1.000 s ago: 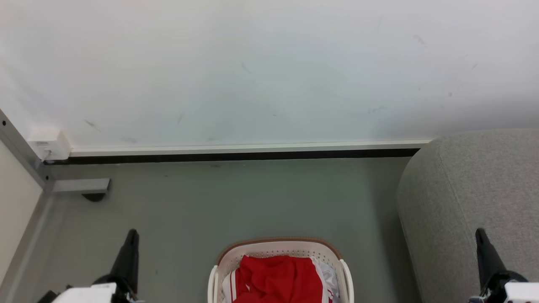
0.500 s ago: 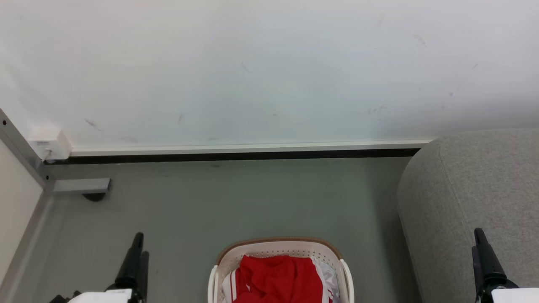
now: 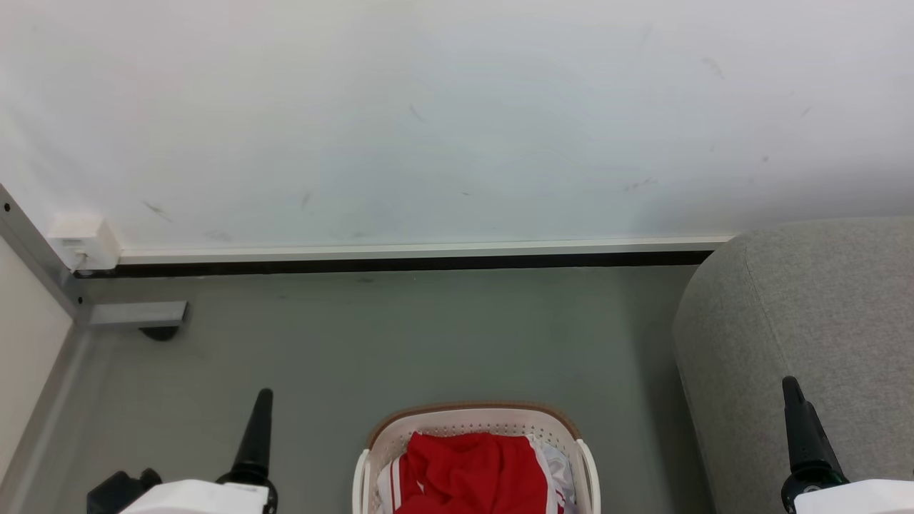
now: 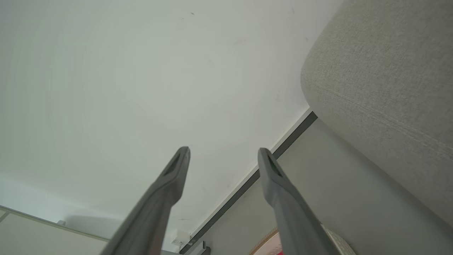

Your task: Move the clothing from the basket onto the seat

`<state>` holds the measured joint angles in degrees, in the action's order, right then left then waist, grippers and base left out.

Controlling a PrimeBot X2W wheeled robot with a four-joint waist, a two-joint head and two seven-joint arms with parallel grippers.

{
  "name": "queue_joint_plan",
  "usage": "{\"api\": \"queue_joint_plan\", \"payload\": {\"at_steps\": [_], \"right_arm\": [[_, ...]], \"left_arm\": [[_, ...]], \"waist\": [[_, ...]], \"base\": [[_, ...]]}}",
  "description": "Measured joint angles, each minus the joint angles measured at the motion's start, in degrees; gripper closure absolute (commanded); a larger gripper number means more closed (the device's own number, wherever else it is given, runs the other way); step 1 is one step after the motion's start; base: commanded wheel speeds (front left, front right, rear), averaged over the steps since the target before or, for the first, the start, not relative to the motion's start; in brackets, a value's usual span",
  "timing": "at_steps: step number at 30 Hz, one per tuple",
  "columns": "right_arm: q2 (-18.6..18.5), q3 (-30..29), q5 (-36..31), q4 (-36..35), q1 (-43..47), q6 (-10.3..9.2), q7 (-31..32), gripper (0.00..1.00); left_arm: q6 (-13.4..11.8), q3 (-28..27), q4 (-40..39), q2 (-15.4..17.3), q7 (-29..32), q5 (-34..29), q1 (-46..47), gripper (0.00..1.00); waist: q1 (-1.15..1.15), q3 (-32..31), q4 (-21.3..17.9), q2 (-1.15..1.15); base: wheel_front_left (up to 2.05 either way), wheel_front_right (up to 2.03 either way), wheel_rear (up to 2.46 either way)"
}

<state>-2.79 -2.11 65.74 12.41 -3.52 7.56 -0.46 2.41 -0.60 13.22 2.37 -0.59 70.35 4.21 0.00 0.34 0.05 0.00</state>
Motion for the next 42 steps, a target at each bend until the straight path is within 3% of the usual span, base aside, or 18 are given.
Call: {"api": "queue_joint_plan", "payload": {"at_steps": [18, 31, 42], "right_arm": [[-2.75, 3.86, -19.59, -0.73, 0.21, 0.0, -3.68, 0.0], [-3.79, 6.57, -28.72, -0.65, 0.22, 0.0, -6.0, 0.0], [-4.13, 7.17, -34.6, -0.07, 0.22, 0.0, -7.71, 0.0]], "left_arm": [[-2.98, 3.59, -0.4, 0.03, -3.56, -20.54, -0.01, 0.0], [-5.06, 5.16, -1.3, 0.79, -5.67, -33.77, -0.01, 0.0], [-5.78, 7.91, -2.89, 2.48, -7.59, -41.36, -0.01, 0.0]], "waist": [[0.0, 0.02, -0.28, 0.0], [0.0, -0.01, -0.38, 0.0], [0.0, 0.06, -0.46, 0.0]], "base": [[0.0, 0.0, 0.0], [0.0, 0.0, 0.0], [0.0, 0.0, 0.0]]}}
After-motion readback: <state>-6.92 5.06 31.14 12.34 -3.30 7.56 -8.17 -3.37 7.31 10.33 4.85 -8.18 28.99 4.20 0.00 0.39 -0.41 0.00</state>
